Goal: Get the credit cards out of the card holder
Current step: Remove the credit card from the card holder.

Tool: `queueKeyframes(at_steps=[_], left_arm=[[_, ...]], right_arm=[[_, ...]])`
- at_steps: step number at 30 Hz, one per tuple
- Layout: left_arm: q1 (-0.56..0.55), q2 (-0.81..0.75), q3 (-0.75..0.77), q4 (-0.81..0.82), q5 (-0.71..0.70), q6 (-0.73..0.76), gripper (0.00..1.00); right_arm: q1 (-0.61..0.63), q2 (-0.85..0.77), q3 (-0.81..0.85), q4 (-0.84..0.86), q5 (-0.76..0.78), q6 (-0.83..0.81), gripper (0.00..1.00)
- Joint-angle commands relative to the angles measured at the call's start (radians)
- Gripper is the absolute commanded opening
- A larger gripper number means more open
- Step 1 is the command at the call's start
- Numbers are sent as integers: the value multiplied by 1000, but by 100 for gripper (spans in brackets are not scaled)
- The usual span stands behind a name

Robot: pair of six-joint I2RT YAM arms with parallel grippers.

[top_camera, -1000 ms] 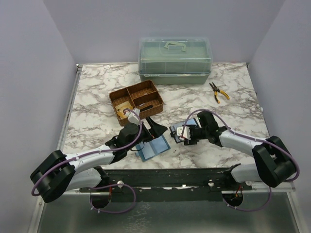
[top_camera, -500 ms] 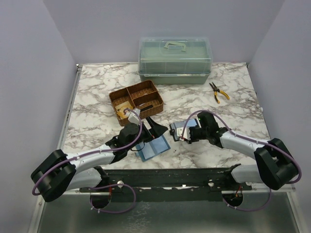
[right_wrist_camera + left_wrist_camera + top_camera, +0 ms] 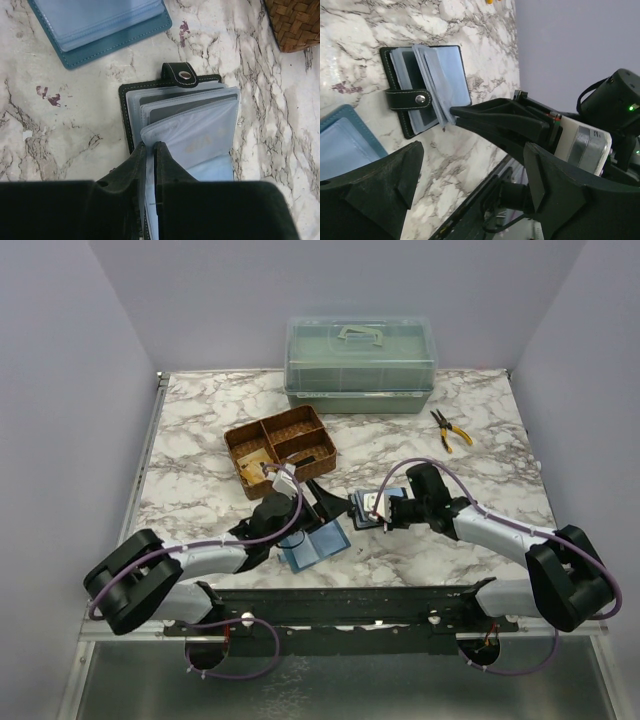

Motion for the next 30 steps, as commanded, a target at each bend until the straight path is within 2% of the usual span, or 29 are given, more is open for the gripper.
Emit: queueKeyframes(at_steps=[1,5,12,18,25,30], left_arm=[[-6,118,30,214,37,-154,84],[-3,256,48,378,18,-247,68],[7,412,130,408,26,-251,65],[6,472,189,309,5,-254,66],[6,488,270,97,-48,-202,69],[6,539,310,64,-30,-205,69]], right_arm=[[-6,-5,12,-72,-65,22,0],[-6,-1,-6,-66,-63,3,0],[-8,-17,-13,-53,-61,11,0],[-11,-29,-13,-53,-56,20,0],[-16,-29,-14,-51,-58,23,0],[-18,-24,-10,-51,-54,29,0]])
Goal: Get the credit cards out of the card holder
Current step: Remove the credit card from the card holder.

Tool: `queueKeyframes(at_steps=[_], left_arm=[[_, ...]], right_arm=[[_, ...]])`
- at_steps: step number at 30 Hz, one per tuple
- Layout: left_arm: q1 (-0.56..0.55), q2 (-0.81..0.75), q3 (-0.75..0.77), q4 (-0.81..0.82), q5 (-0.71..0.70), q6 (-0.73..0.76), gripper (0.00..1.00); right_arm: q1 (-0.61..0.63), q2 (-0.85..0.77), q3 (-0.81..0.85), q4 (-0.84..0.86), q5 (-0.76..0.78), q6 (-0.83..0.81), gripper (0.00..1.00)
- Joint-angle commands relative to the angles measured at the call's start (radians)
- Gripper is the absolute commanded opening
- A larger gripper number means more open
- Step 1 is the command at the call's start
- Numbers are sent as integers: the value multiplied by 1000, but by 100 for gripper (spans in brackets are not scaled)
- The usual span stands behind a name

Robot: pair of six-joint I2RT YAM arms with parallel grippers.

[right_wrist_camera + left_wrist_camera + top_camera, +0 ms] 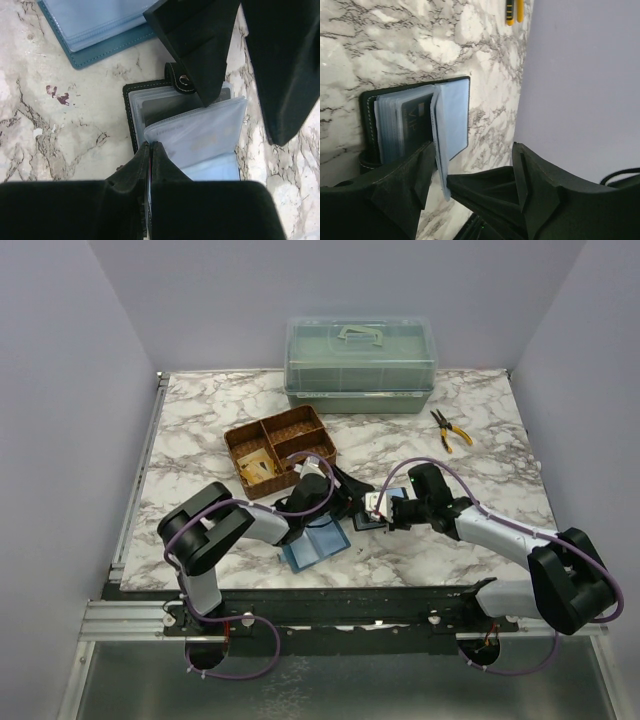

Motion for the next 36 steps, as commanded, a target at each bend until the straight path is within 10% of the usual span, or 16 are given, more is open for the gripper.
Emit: queueKeyframes(at_steps=[1,22,36], left_arm=[[3,58,38,-80,-16,16,69],[6,124,74,-88,-4,40,50],[15,137,84,-87,36,45,49]], right_arm=[[-5,-8,-9,-22,-25,20,0],[-51,-41,0,-17,-17,63,32],[-73,-21,20,-13,24,103,28]])
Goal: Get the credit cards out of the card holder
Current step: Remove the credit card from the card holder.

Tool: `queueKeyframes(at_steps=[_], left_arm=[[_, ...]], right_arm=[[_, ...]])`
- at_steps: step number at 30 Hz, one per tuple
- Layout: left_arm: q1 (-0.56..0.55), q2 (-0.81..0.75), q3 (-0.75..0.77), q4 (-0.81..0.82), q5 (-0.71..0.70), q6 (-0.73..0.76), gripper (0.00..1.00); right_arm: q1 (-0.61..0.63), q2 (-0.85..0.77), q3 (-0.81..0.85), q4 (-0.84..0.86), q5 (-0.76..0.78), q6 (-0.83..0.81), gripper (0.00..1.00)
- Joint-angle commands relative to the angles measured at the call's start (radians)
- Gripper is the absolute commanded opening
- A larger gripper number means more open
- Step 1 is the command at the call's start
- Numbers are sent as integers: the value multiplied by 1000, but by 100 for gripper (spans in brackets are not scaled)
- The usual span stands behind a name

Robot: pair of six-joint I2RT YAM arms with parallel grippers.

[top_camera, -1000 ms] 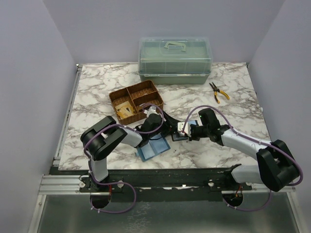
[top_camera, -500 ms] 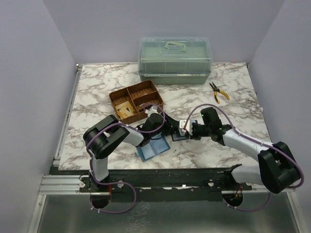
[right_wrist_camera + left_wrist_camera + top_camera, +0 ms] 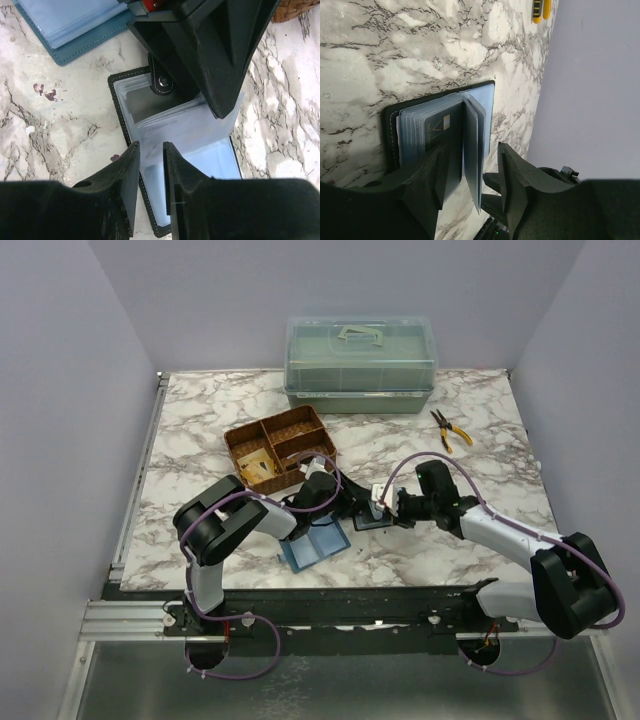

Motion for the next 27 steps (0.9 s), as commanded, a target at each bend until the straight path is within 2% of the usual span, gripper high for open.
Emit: queueKeyframes(at_steps=[1,13,27], left_arm=[[9,20,1,-33,14,22,50],[22,23,-7,-22,31,31,50],[27,61,9,-20,69,38,41]], right_arm=[[-17,3,22,-7,25,38,28],[-50,17,42,-31,25,61,28],[-60,37,51,-36,34,75,28]])
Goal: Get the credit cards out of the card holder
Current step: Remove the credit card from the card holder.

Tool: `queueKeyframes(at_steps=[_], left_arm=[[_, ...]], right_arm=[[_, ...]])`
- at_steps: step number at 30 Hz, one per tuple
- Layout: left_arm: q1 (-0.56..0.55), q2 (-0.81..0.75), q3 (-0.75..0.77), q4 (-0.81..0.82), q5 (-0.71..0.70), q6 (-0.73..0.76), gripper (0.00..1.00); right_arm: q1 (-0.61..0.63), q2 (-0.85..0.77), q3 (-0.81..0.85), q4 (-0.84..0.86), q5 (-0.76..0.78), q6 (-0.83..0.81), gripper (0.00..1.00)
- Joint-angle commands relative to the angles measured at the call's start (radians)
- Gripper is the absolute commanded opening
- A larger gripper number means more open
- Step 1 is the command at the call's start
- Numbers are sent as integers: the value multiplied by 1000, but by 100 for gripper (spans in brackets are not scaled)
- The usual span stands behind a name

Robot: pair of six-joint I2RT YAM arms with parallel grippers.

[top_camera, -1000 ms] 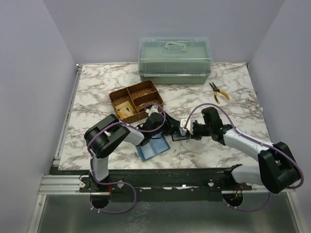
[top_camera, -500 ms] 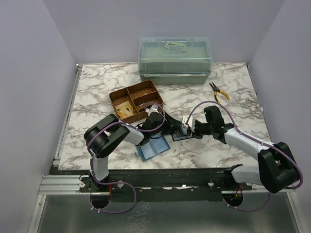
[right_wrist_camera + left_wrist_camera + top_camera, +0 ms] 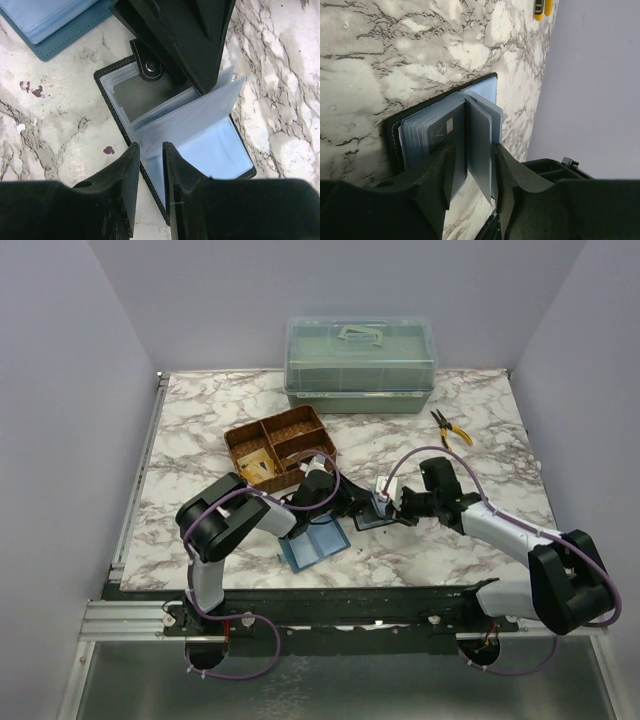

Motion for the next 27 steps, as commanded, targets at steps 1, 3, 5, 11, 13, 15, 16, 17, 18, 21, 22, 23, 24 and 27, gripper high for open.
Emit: queueKeyframes(at_steps=[1,3,5,11,13,15,16,17,18,21,22,23,24,27], left_arm=[[4,37,5,-43,22,28,38],[8,45,11,-43,33,31,37],[11,58,23,-43,51,38,34],[15,96,64,-63,92,60,31],[15,101,80,-82,98,73,33],[14,106,94,-97,106,85,36],[14,108,104,-104,110,93,37],[15,110,112,-110,115,99,38],[15,114,121,-116,123,105,39],[13,135,151,-133,147,117,40],[13,141,159,-138,153,117,40],[14,147,164,-141,157,118,40],[13,150,168,-142,159,118,40],[13,151,168,-146,157,118,40]], right_arm=[[-7,21,36,-20,31,15,29],[-9,23,37,-21,29,17,30],[-9,22,38,-21,29,20,32],[-23,17,51,-31,8,52,54],[-41,19,66,-45,-28,91,59],[-71,28,92,-67,-96,143,59],[-87,35,105,-80,-121,171,59],[-101,44,119,-90,-147,200,59],[-118,53,130,-98,-179,231,60],[-154,98,166,-109,-235,347,59],[-163,123,182,-121,-244,376,59],[-172,152,199,-134,-253,404,58],[-181,183,219,-152,-260,428,57],[-216,277,274,-208,-271,487,51]])
